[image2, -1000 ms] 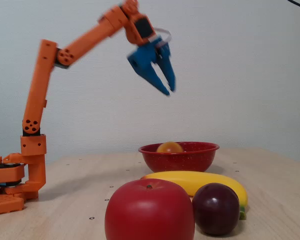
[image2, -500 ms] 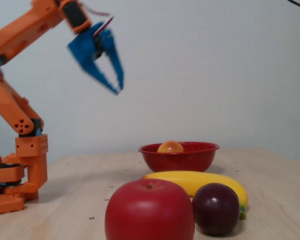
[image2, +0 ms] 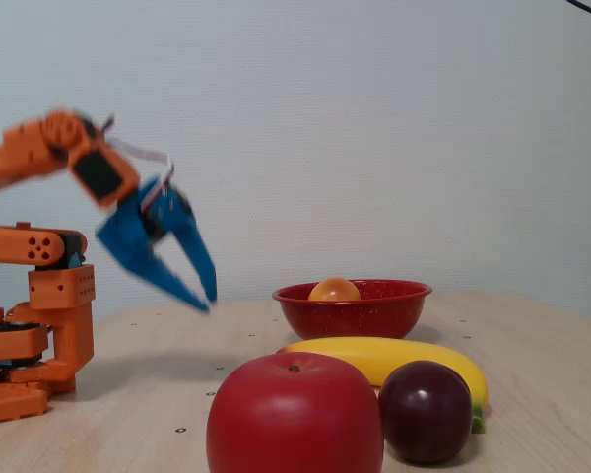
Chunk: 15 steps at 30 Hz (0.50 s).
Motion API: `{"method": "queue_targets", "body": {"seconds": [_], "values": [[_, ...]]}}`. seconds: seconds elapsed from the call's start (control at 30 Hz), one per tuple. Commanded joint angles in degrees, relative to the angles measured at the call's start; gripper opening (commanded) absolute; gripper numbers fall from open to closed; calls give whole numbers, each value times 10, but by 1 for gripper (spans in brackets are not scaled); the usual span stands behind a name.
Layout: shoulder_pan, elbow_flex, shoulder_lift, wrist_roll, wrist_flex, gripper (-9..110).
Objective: Put the peach in the red bowl.
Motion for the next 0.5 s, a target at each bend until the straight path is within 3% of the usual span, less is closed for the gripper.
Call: {"method": "queue_targets", "body": {"seconds": [0.0,0.2,0.47], "values": [[-12,61,45,-15,-62,0],[-12,202,127,-42,-146,0],[-9,206,150,-76,-127,0]]}}
